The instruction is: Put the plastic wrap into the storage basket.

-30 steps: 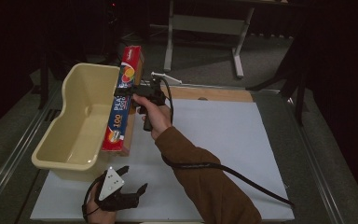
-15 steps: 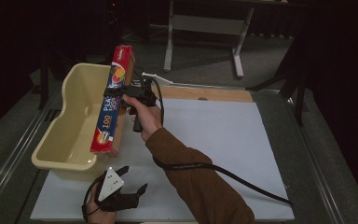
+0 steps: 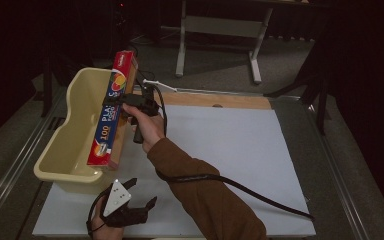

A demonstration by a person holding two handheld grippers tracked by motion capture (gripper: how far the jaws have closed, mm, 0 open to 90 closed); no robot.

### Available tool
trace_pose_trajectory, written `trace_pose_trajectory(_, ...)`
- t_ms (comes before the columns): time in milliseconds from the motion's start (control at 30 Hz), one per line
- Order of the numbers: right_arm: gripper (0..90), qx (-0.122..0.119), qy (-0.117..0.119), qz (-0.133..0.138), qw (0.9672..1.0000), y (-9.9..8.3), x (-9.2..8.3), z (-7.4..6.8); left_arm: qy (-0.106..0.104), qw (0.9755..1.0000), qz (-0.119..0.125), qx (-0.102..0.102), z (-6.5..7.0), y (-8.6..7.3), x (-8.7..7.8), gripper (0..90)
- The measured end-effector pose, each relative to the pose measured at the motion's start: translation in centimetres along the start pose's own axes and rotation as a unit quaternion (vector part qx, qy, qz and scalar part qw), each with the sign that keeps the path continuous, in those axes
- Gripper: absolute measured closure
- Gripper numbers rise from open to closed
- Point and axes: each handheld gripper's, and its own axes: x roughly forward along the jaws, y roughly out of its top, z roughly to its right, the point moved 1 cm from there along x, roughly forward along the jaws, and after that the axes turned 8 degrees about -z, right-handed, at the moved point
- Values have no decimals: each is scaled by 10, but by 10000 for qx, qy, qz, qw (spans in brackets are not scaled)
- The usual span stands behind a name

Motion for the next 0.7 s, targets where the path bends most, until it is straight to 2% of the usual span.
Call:
trace_pose_trajectory(400,404,97,-144,-64,9998,-1,28,1,-2,9999,83,-76,-1,-1,-3,154)
trace_pose_trajectory(533,403,111,-233,-68,9996,0,36,5,0,9999,86,-98,-2,-2,-3,155)
trace_pose_trajectory(700,400,265,-366,-1,9990,2,37,15,-1,9999,87,-97,-2,-2,-3,155)
